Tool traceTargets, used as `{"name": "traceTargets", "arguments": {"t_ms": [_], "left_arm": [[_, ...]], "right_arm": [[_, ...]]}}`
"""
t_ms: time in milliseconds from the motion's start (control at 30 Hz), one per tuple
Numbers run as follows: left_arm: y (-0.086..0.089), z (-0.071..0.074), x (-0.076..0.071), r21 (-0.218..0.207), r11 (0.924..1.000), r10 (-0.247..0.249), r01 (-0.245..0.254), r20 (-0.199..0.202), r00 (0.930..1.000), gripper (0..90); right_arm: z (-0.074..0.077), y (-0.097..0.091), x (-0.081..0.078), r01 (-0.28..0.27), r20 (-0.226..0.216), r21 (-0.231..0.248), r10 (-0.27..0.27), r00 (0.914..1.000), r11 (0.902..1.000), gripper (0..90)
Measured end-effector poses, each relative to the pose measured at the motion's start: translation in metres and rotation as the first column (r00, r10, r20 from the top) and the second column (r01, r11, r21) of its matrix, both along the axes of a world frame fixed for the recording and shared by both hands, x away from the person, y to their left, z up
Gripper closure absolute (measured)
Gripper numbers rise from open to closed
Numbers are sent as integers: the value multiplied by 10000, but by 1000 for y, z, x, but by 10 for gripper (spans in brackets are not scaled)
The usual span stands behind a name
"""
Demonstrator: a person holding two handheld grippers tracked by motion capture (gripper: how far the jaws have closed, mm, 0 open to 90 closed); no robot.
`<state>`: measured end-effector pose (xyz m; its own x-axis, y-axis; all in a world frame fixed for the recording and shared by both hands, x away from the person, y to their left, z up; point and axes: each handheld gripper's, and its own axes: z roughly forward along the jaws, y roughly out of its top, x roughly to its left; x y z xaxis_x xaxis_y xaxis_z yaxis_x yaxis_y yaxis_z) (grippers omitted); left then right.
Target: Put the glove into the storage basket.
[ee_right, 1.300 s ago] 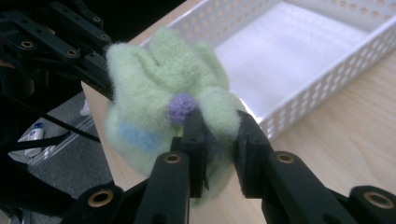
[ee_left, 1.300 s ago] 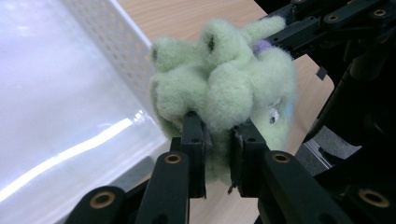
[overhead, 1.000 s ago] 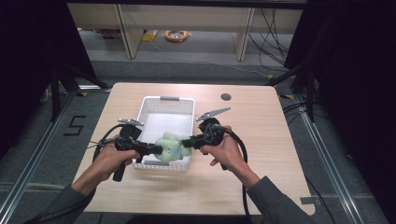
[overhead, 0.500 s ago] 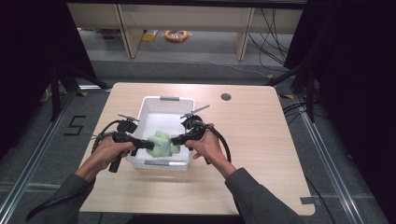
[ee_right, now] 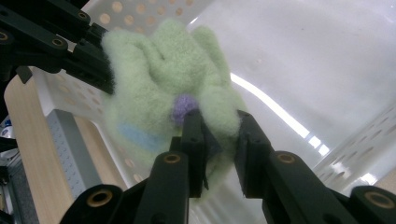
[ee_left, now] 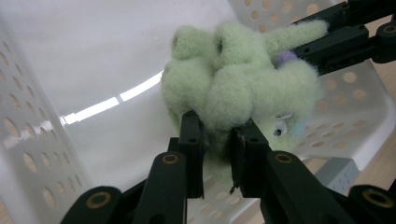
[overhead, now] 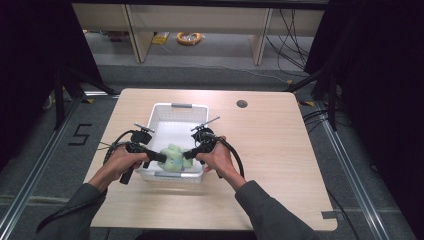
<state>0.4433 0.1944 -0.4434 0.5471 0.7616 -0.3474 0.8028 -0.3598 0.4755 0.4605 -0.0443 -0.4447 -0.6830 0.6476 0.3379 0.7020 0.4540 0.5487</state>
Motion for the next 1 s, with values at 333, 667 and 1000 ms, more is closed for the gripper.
{"name": "traceTargets", "arguments": {"t_ms": [333, 667, 1000], "left_arm": [[-8, -8, 1, 690, 9974, -215, 208, 84, 9997, 747], [-10, -12, 0, 1262, 9916, -338, 288, 373, 9987, 662], [-9, 2, -6, 1186, 9920, 267, -423, 1299, 9912, 508]], "right_arm": [[-7, 4, 2, -47, -161, -430, 40, 9999, 9991, 755], [-9, 8, 1, -67, 174, -905, 83, 9998, 9959, 713], [5, 4, 1, 226, 841, -1024, -140, 9964, 9945, 562]]}}
